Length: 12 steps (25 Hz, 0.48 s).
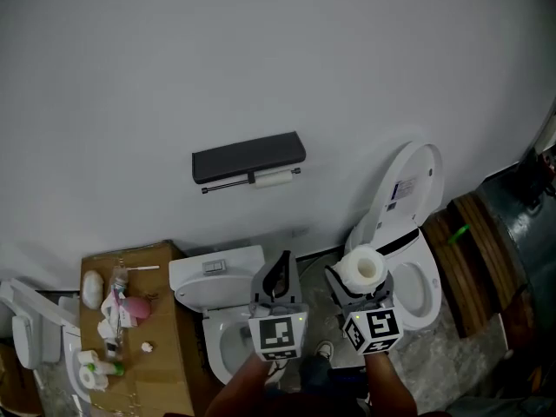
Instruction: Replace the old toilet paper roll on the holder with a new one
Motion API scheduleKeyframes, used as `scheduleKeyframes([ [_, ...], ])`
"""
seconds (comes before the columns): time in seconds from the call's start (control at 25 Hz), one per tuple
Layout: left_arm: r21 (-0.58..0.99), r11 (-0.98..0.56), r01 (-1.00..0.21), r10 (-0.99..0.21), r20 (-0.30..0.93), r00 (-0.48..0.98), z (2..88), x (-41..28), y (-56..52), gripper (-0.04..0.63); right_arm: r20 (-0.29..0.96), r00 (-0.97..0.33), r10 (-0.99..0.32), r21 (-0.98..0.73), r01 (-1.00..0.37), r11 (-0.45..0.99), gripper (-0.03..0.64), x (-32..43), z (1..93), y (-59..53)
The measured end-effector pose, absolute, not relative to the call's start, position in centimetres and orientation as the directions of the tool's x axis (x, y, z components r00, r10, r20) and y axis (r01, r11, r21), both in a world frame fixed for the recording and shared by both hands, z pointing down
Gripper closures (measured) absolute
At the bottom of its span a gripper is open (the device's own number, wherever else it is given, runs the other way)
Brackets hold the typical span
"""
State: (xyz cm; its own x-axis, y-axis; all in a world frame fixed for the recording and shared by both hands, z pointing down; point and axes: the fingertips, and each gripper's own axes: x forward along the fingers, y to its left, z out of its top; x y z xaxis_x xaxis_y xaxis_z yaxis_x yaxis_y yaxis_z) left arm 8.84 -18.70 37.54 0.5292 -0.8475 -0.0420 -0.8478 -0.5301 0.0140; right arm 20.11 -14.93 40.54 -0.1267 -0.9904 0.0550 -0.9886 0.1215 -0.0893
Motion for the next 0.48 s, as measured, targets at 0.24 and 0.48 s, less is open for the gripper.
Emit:
scheduleKeyframes([
  [0.24,-0.013,-0.459,-0.889,-0.889,-0.011,0.459,38.0,12.5,-22.1,0.580,0.053,-0.217,-0.975,-0.105,-0.972,0.211,0.207,23.6,40.8,-19.0],
  [0.48,-0.036,-0.403,-0.914,-0.915,-0.001,0.404,38.3,14.8,-24.7,0.580,0.047,-0.265,-0.963,-0.109,-0.960,0.259,0.207,26.4,40.8,-21.6],
])
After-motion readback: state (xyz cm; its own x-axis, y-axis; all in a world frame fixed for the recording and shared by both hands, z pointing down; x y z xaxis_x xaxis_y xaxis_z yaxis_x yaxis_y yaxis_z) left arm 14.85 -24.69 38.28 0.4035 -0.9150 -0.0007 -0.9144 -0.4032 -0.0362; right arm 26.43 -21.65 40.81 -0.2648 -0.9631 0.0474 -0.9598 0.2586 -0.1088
